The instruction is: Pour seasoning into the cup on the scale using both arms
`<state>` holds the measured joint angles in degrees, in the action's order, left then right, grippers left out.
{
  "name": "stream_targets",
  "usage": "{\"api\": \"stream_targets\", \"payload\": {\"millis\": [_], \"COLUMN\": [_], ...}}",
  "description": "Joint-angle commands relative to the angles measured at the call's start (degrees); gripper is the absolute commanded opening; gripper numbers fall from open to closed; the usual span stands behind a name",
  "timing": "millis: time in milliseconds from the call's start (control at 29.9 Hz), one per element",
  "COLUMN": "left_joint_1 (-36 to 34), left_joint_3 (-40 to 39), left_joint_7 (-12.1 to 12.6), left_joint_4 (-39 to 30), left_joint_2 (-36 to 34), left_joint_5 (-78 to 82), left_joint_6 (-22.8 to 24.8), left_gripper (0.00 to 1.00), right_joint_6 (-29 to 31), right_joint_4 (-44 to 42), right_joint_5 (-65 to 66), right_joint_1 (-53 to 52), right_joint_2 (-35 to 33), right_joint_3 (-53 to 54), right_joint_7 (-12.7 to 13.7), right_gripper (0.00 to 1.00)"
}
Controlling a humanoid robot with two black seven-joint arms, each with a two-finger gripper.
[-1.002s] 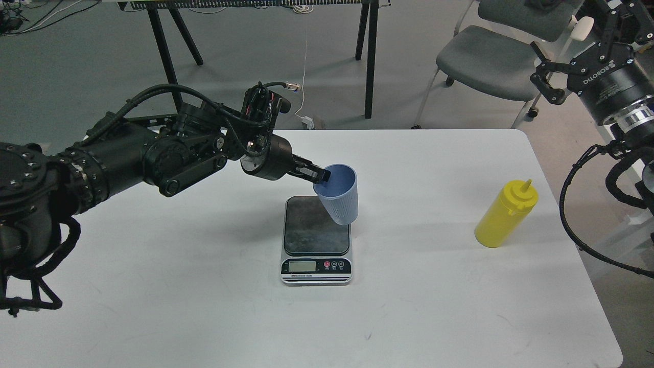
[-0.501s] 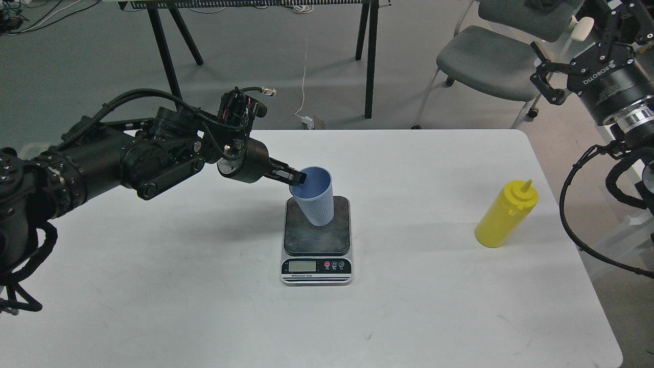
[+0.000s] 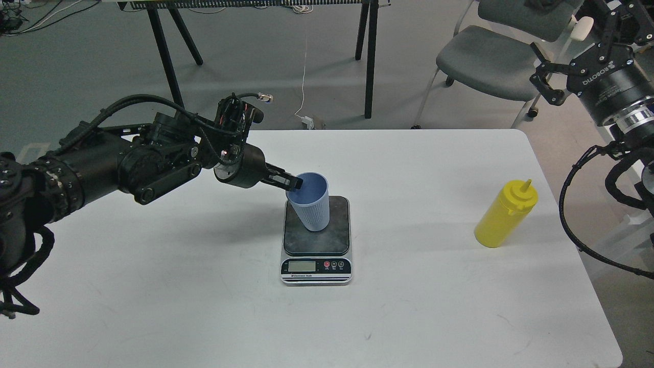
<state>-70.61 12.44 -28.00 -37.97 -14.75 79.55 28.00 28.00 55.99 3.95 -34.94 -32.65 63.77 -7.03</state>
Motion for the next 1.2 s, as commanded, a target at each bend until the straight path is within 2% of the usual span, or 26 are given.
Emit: {"api": "stream_targets", "payload": {"millis": [0, 100, 200, 367, 434, 501, 601, 701, 935, 1068, 1169], "left_joint_1": [0.0, -0.1, -0.4, -0.8, -1.4, -1.9, -1.4, -1.2, 1.3, 5.8, 9.1], "left_joint_3": [-0.8, -2.3, -2.6, -3.2, -6.1, -12.1, -25.3, -32.0, -32.7, -32.7, -33.1], "left_joint_7": [0.0, 0.0, 0.0, 0.0, 0.0, 0.0, 0.0, 0.0, 0.0, 0.0, 0.0], "left_joint_4": [-0.1, -0.2, -1.5, -6.7, -8.1, -8.3, -6.9, -0.4, 16.2, 20.4, 22.1], "left_joint_2": [-0.5, -1.3, -2.0, -5.4, -7.5, -10.7, -14.2, -14.4, -13.6, -11.9, -9.9], "left_joint_5": [-0.9, -5.8, -9.3, -10.1, -12.7, -18.7, -33.8, -45.1, -63.4, -67.3, -68.6], "left_joint_6": [0.0, 0.0, 0.0, 0.0, 0.0, 0.0, 0.0, 0.0, 0.0, 0.0, 0.0], "left_gripper": [0.38, 0.75, 0.82, 0.83, 0.84, 0.85, 0.87, 0.87, 0.87, 0.87, 0.87], "right_joint_6": [0.0, 0.0, 0.0, 0.0, 0.0, 0.0, 0.0, 0.0, 0.0, 0.0, 0.0], "right_joint_4": [0.0, 0.0, 0.0, -0.1, -0.1, -0.1, 0.0, -0.1, 0.0, -0.4, -0.4], "right_joint_5": [0.0, 0.0, 0.0, 0.0, 0.0, 0.0, -0.1, -0.3, -5.7, -18.2, -31.0], "right_joint_1": [0.0, 0.0, 0.0, 0.0, 0.1, 0.4, 1.3, 1.7, 4.6, 10.2, 15.6], "right_joint_2": [0.0, 0.0, 0.0, 0.0, 0.0, 0.0, 0.0, -0.2, -5.0, -10.4, -13.8], "right_joint_3": [0.0, -0.1, -0.1, -0.1, -0.1, -0.1, 0.0, 1.1, 1.7, 1.7, 1.8], "right_joint_7": [0.0, 0.0, 0.0, 0.0, 0.0, -0.1, 0.0, 0.4, 0.6, 1.0, 3.7], "right_gripper": [0.98, 0.98, 0.98, 0.98, 0.98, 0.98, 0.99, 0.99, 0.99, 0.99, 0.99]}}
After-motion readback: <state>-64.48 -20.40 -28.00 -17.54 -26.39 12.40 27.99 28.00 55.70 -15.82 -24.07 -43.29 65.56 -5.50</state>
